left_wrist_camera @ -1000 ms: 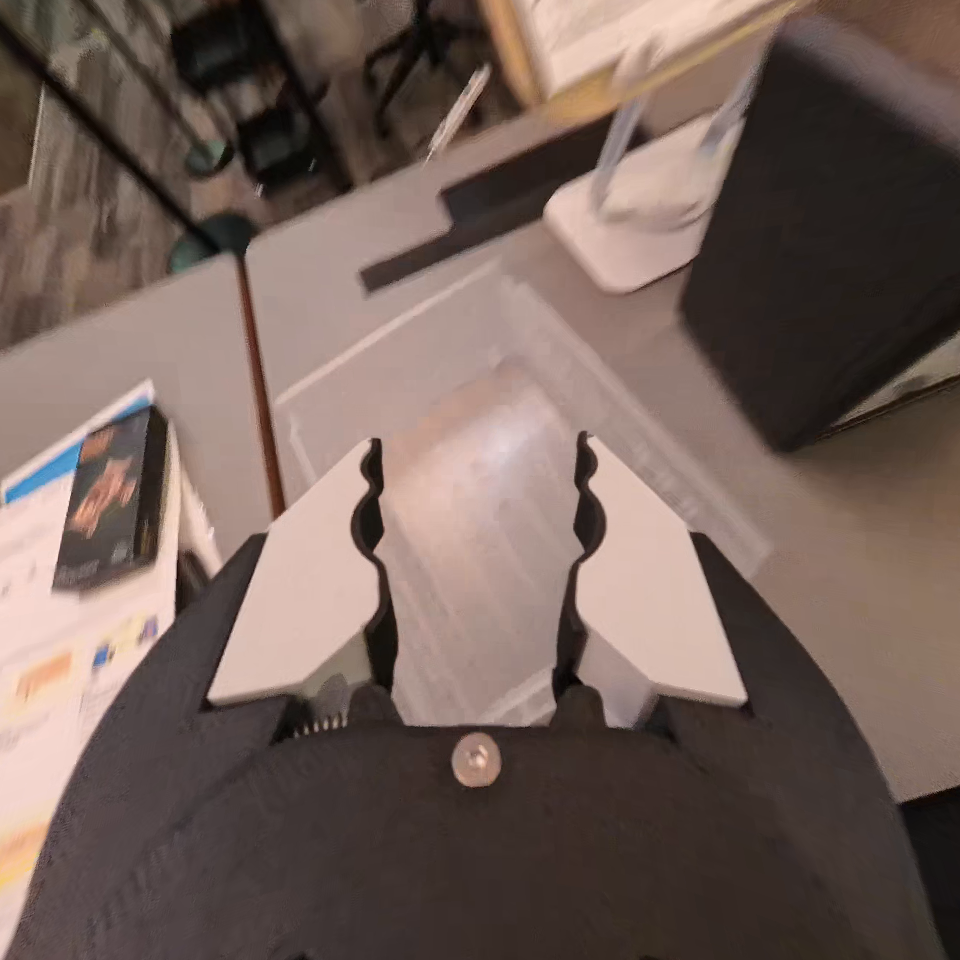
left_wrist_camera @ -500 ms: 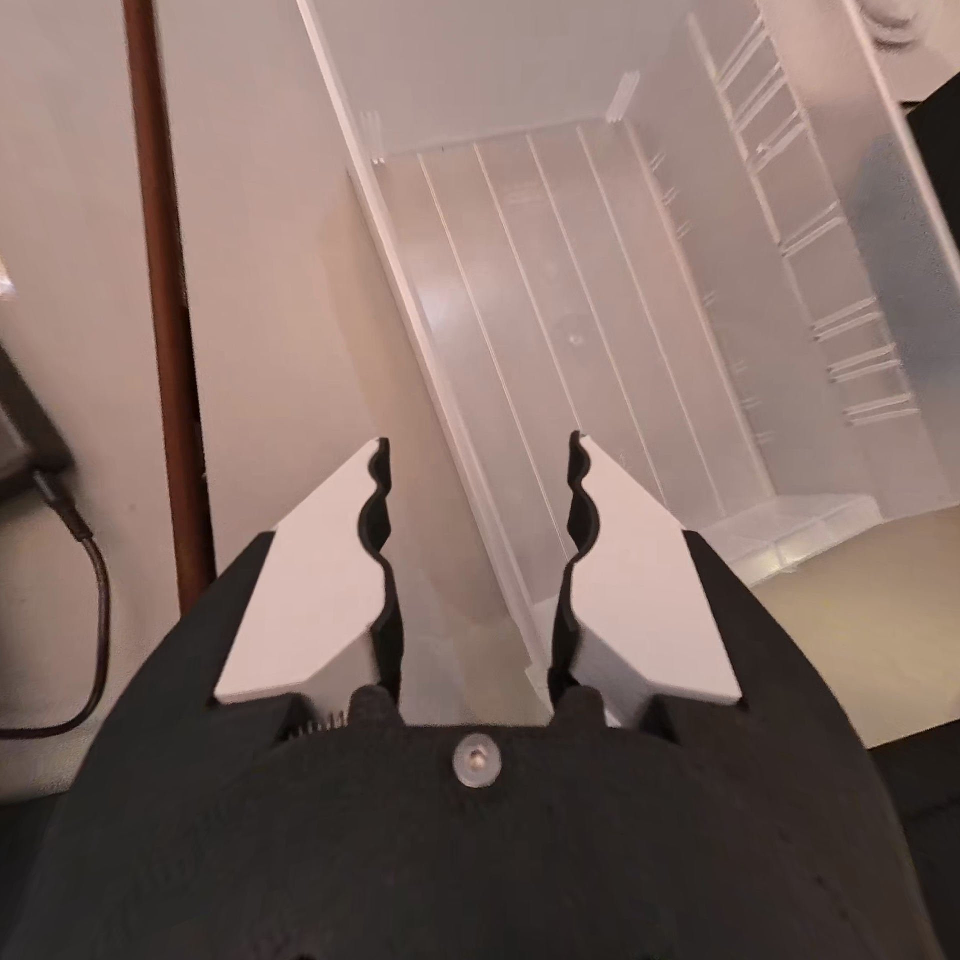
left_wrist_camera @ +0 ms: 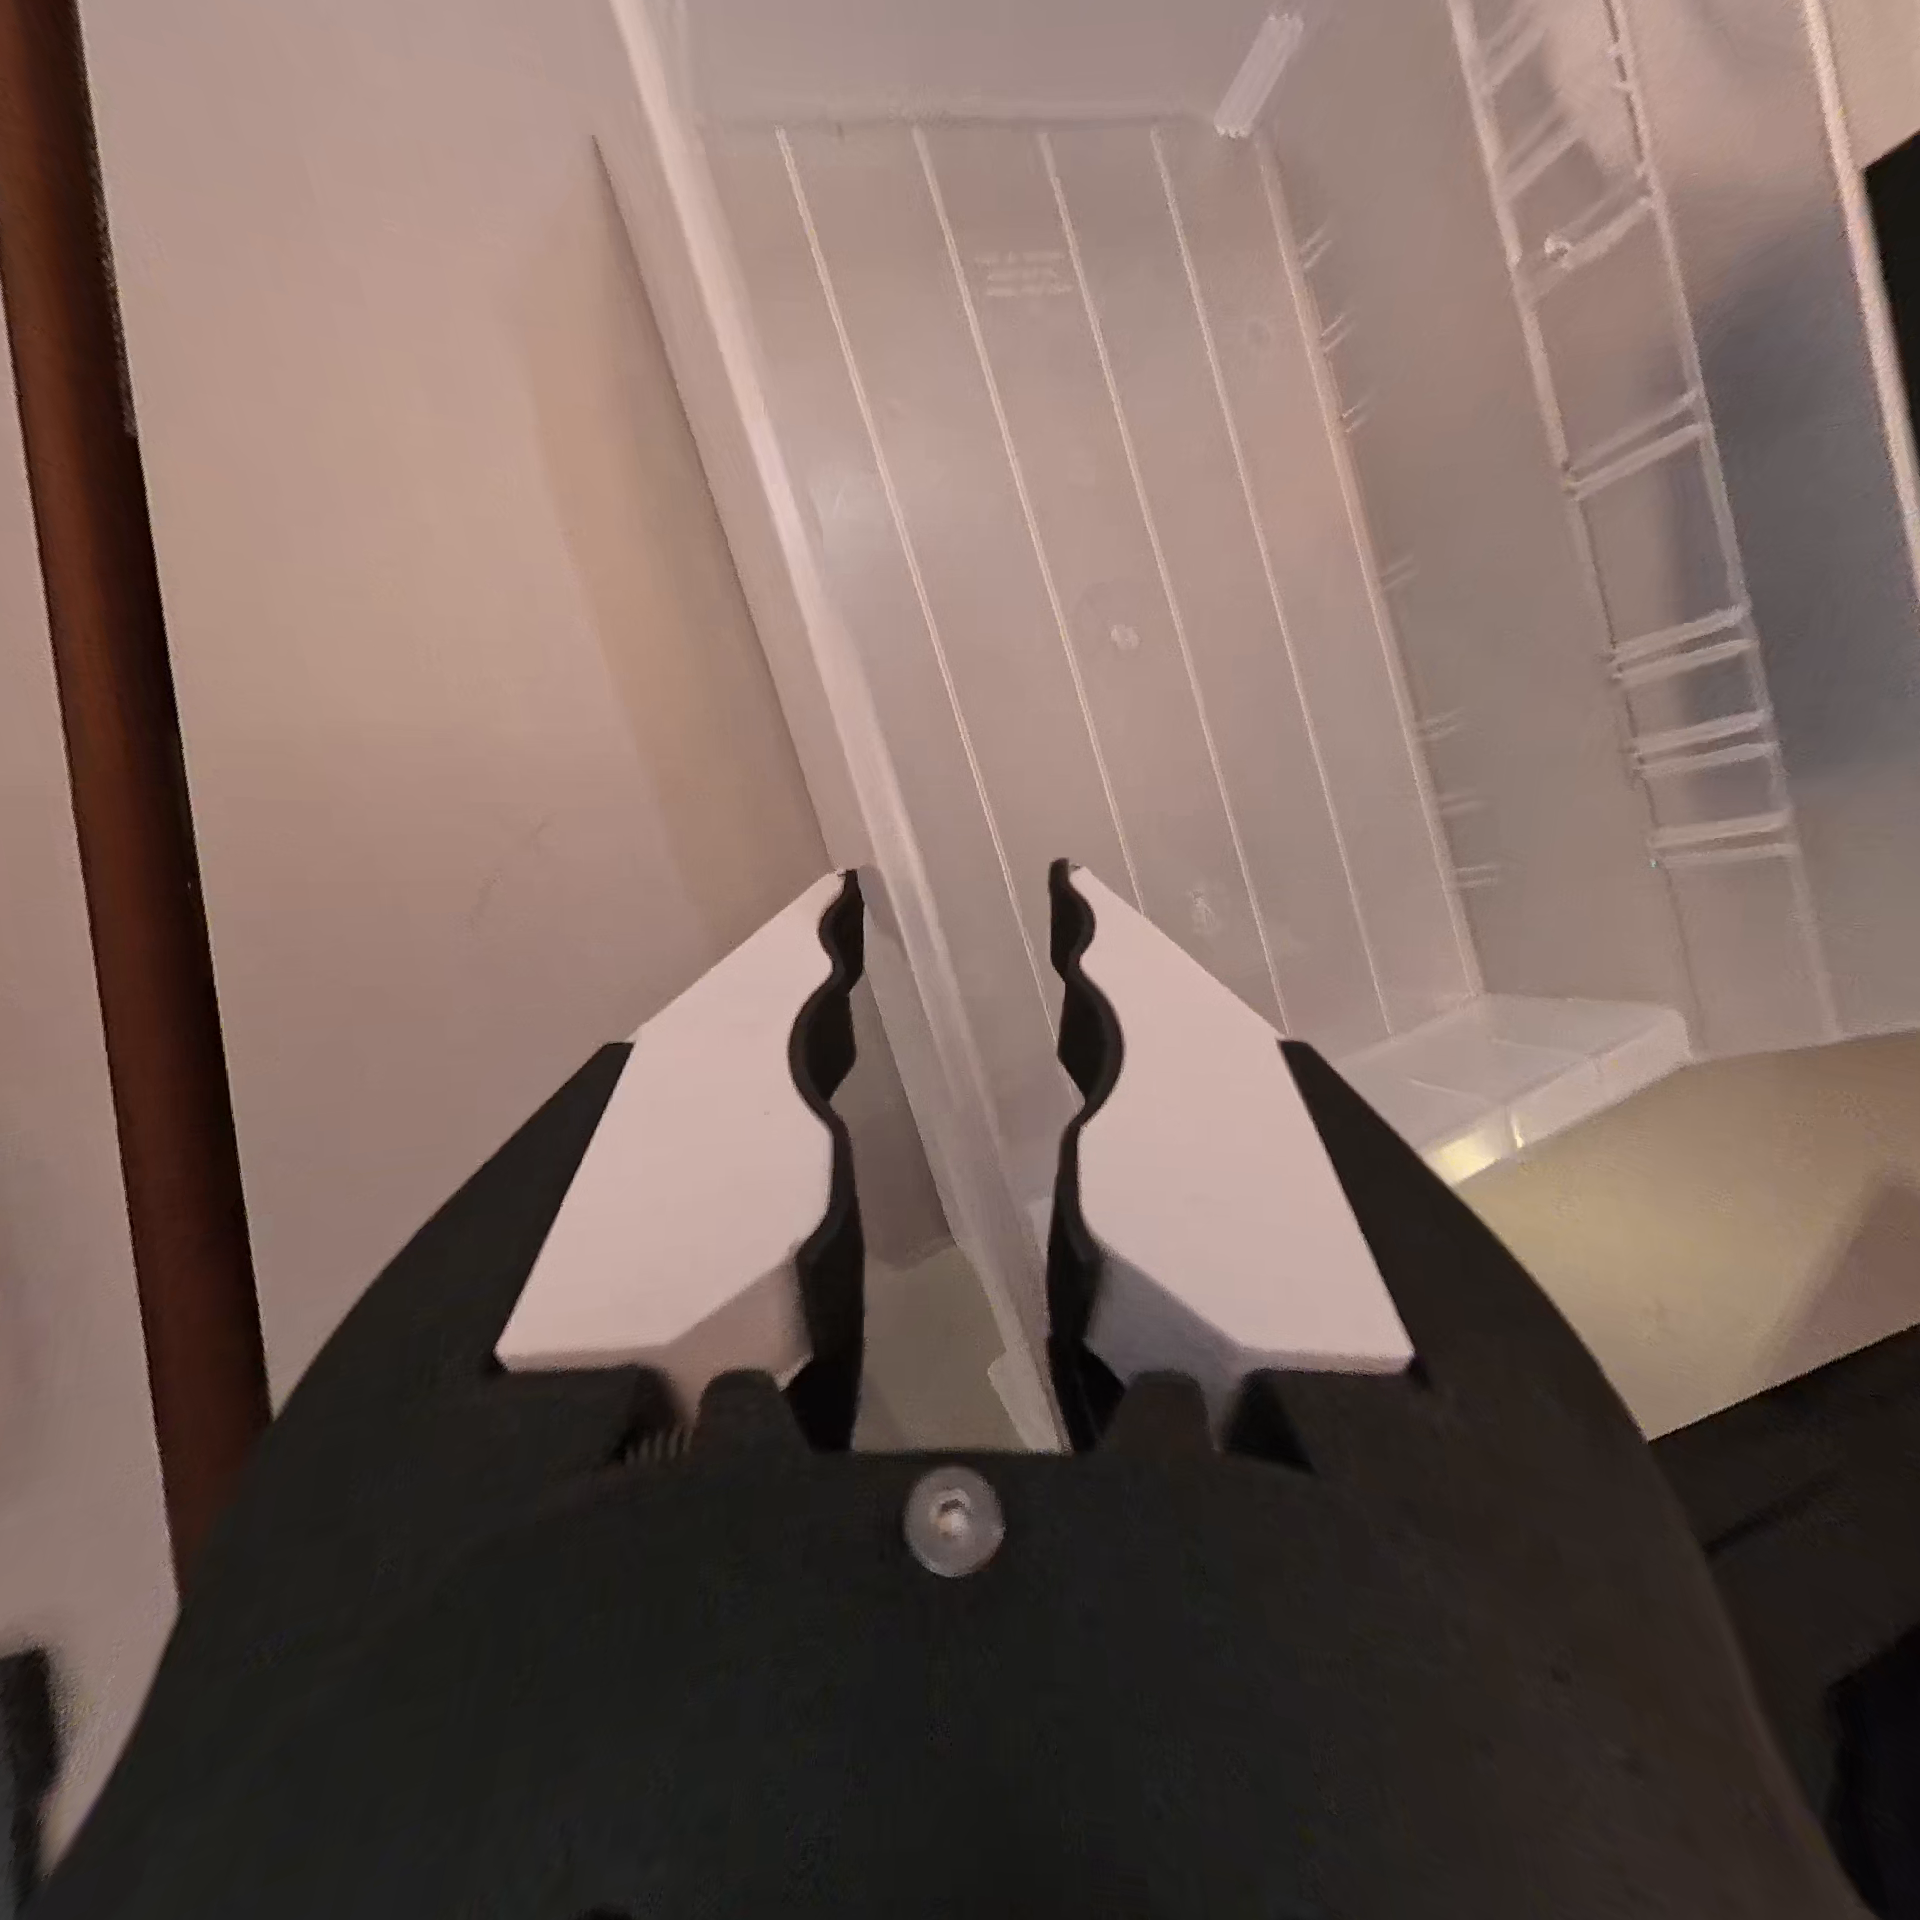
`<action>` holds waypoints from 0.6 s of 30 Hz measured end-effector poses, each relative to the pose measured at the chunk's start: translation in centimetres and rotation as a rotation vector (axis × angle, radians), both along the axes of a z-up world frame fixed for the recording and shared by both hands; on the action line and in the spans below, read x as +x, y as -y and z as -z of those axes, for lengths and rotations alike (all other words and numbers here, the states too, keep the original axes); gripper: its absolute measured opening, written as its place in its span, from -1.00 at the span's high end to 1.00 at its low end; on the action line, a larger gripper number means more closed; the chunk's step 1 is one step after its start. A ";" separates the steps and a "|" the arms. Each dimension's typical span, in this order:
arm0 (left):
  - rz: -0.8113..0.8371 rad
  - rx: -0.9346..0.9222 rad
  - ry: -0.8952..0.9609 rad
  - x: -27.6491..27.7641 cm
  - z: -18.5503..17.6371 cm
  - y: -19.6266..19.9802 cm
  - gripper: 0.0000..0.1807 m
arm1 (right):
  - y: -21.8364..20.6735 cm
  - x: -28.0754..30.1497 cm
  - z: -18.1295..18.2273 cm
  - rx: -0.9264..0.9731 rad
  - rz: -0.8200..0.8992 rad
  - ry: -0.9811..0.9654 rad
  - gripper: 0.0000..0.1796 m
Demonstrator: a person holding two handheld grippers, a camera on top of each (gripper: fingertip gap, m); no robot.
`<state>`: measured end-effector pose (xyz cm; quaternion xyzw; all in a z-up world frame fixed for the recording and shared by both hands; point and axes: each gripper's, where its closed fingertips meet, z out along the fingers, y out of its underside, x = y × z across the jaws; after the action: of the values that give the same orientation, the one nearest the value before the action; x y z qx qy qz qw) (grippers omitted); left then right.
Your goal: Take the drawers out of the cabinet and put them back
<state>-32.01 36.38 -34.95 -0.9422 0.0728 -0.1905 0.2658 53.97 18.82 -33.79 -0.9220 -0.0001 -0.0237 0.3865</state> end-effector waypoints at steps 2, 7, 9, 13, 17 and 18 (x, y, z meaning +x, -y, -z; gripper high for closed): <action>-0.014 -0.005 -0.014 -0.3 0.1 0.0 0.70 | 0.2 0.0 0.0 -0.003 -0.006 0.005 0.95; -0.018 -0.031 -0.050 -0.7 0.5 0.2 0.89 | 1.1 -0.3 -0.3 -0.019 -0.049 0.011 0.96; -0.011 -0.032 -0.043 -0.4 0.4 0.3 0.93 | 1.6 -0.4 -0.4 -0.027 -0.072 0.004 0.96; -0.010 -0.025 -0.044 -0.3 0.4 0.3 0.95 | 2.7 -0.7 -0.6 -0.051 -0.126 -0.004 0.95; -0.013 -0.012 -0.047 -0.4 0.3 0.2 0.95 | 4.0 -1.6 -1.0 -0.076 -0.173 -0.020 0.94; -0.015 -0.009 -0.042 -0.4 0.2 0.2 0.95 | 4.4 -2.0 -1.0 -0.083 -0.184 -0.022 0.94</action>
<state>-32.37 36.20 -35.14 -0.9477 0.0706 -0.1688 0.2616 52.01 14.42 -32.74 -0.9335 -0.0814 0.0220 0.3485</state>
